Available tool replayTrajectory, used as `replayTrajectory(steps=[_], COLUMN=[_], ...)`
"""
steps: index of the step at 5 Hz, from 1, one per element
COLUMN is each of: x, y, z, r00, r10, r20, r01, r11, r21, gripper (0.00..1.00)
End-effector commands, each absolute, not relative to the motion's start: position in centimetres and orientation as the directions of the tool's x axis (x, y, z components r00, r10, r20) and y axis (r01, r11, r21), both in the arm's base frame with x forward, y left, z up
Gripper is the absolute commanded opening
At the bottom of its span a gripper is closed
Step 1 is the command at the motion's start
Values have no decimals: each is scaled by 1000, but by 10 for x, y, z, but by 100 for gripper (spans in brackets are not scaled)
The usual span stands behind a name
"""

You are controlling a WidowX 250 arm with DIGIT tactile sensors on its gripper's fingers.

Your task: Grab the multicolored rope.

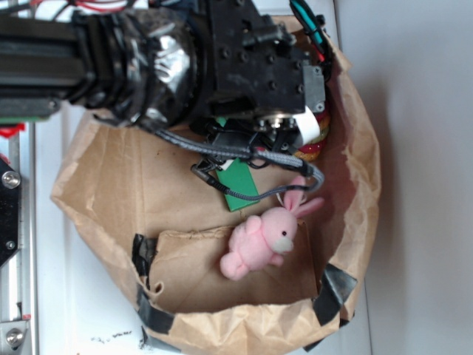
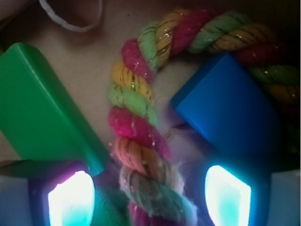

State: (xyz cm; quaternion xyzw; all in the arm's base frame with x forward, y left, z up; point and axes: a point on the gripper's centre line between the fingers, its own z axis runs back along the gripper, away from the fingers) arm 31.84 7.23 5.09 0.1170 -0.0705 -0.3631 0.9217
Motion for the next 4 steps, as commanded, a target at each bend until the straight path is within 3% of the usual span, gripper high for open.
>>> replayTrajectory(steps=[1,4], x=[327,326], y=[70,74], z=[72,84], r00=[713,721], r10=[-694,-679], r20=[99,139], r01=[640,620], r11=[702,722], r21=[311,307], gripper=[0,0])
